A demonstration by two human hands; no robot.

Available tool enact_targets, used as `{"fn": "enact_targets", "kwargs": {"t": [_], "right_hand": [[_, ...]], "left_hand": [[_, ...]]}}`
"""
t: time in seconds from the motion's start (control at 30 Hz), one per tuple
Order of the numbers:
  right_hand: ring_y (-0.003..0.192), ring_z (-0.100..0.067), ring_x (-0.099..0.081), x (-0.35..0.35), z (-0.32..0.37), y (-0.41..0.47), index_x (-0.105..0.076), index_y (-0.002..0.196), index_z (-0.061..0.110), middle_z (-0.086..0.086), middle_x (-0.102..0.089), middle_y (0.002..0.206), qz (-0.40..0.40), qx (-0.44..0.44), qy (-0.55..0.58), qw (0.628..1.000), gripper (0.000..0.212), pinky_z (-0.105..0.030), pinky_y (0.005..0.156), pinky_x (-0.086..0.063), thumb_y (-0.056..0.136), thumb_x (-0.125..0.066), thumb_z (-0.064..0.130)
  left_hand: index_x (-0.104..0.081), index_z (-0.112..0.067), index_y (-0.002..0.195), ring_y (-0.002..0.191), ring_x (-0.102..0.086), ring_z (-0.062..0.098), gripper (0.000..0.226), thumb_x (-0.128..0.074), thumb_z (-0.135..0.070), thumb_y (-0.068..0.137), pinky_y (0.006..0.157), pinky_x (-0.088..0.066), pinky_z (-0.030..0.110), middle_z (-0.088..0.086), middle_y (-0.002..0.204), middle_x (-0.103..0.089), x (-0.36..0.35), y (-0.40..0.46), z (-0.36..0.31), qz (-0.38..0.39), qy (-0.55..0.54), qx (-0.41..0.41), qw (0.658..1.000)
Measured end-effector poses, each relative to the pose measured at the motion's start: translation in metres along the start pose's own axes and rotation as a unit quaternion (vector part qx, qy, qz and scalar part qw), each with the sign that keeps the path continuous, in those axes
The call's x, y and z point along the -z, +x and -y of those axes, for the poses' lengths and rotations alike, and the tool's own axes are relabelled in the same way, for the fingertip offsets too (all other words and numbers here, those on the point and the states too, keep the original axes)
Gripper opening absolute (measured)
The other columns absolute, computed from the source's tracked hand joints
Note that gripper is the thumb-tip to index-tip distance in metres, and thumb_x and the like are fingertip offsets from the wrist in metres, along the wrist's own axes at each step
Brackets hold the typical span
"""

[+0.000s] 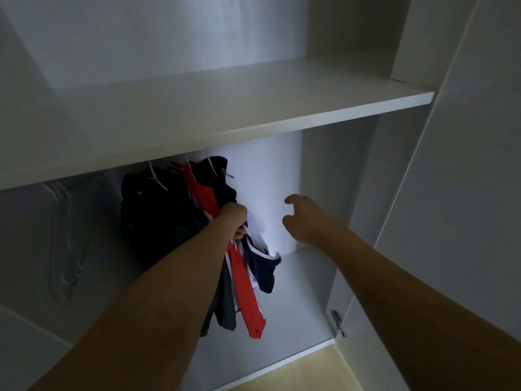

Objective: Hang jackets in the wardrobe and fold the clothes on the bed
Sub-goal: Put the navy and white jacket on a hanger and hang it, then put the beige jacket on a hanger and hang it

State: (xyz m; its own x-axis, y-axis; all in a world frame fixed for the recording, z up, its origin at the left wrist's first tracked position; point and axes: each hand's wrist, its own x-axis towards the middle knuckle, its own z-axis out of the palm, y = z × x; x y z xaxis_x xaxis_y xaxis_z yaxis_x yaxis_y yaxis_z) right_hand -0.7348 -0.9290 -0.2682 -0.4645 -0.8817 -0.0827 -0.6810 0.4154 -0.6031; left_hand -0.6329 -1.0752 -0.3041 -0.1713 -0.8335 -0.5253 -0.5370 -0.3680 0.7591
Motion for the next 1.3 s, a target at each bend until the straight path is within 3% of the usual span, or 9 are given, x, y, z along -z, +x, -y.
{"fn": "enact_targets", "kwargs": {"t": [0.03,0.1,0.17,0.37,0.5,0.6,0.7,1.03,1.3], "right_hand": [[0.123,-0.028,-0.05,0.0,-0.002,-0.005,-0.036,0.146,0.016,-0.01,-0.04,0.146,0.0,-0.007,0.002,1.0,0.054,-0.04,0.108,-0.04,0.093,-0.049,0.015],[0.128,-0.028,-0.047,0.005,-0.007,-0.019,-0.036,0.146,0.016,-0.009,-0.038,0.149,-0.008,-0.019,0.009,1.0,0.054,-0.038,0.109,-0.039,0.093,-0.05,0.015],[0.129,-0.029,-0.046,0.013,-0.017,-0.04,-0.037,0.146,0.016,-0.009,-0.038,0.149,-0.024,-0.029,0.012,0.999,0.054,-0.037,0.109,-0.038,0.093,-0.051,0.014],[0.135,-0.03,-0.039,0.037,-0.069,-0.137,-0.037,0.146,0.014,-0.011,-0.036,0.151,-0.051,-0.09,-0.015,0.995,0.056,-0.033,0.112,-0.032,0.092,-0.051,0.014],[0.135,-0.028,-0.04,0.04,-0.114,-0.21,-0.039,0.144,0.014,-0.008,-0.039,0.15,-0.066,-0.165,-0.027,0.984,0.054,-0.034,0.113,-0.031,0.091,-0.05,0.012],[0.134,-0.028,-0.041,0.035,-0.143,-0.264,-0.041,0.143,0.015,-0.008,-0.041,0.149,-0.09,-0.231,-0.017,0.969,0.054,-0.035,0.113,-0.032,0.09,-0.05,0.013],[0.133,-0.027,-0.043,0.032,-0.164,-0.327,-0.042,0.142,0.016,-0.008,-0.042,0.147,-0.121,-0.298,0.007,0.947,0.051,-0.033,0.111,-0.033,0.092,-0.05,0.015],[0.134,-0.024,-0.041,0.046,-0.216,-0.625,-0.04,0.142,0.015,-0.006,-0.041,0.148,-0.276,-0.5,0.028,0.82,0.048,-0.034,0.11,-0.033,0.094,-0.046,0.015],[0.127,-0.028,-0.046,0.039,-0.211,-0.931,-0.04,0.141,0.016,-0.008,-0.041,0.146,-0.348,-0.595,0.013,0.724,0.049,-0.034,0.101,-0.04,0.093,-0.047,0.017]], "left_hand": [[-0.05,-0.007,0.075,0.054,-0.06,0.021,0.03,-0.044,-0.019,0.102,0.056,-0.049,0.029,0.011,0.074,-0.065,-0.001,-0.001,0.002,0.0,0.039,-0.037,0.999],[-0.057,-0.003,0.103,0.093,-0.066,0.031,0.021,-0.044,-0.019,0.099,0.079,-0.054,0.036,0.018,0.112,-0.065,-0.003,-0.014,0.007,-0.04,0.141,-0.122,0.982],[-0.048,0.002,0.124,0.116,-0.056,0.039,0.035,-0.046,-0.019,0.096,0.095,-0.046,0.04,0.024,0.128,-0.056,-0.009,-0.035,0.017,-0.087,0.225,-0.196,0.95],[-0.05,-0.004,0.114,0.104,-0.058,0.036,0.026,-0.041,-0.024,0.1,0.083,-0.047,0.042,0.018,0.115,-0.058,-0.053,-0.112,0.073,-0.039,0.378,-0.378,0.844],[-0.051,-0.008,0.121,0.108,-0.057,0.032,0.031,-0.038,-0.028,0.101,0.083,-0.048,0.04,0.012,0.117,-0.057,-0.1,-0.159,0.101,0.002,0.46,-0.48,0.747],[-0.051,-0.009,0.115,0.104,-0.056,0.032,0.028,-0.036,-0.027,0.101,0.082,-0.047,0.038,0.012,0.115,-0.057,-0.141,-0.198,0.119,0.072,0.467,-0.538,0.698],[-0.05,-0.011,0.126,0.107,-0.055,0.028,0.033,-0.035,-0.029,0.101,0.084,-0.045,0.038,0.009,0.121,-0.056,-0.182,-0.235,0.139,0.15,0.483,-0.601,0.619],[-0.049,-0.011,0.127,0.114,-0.05,0.028,0.034,-0.036,-0.029,0.101,0.091,-0.045,0.04,0.008,0.13,-0.054,-0.297,-0.48,0.203,0.308,0.438,-0.724,0.435],[-0.049,-0.009,0.128,0.115,-0.051,0.03,0.037,-0.035,-0.027,0.1,0.093,-0.045,0.04,0.01,0.131,-0.054,-0.344,-0.754,0.333,0.384,0.364,-0.786,0.319]]}}
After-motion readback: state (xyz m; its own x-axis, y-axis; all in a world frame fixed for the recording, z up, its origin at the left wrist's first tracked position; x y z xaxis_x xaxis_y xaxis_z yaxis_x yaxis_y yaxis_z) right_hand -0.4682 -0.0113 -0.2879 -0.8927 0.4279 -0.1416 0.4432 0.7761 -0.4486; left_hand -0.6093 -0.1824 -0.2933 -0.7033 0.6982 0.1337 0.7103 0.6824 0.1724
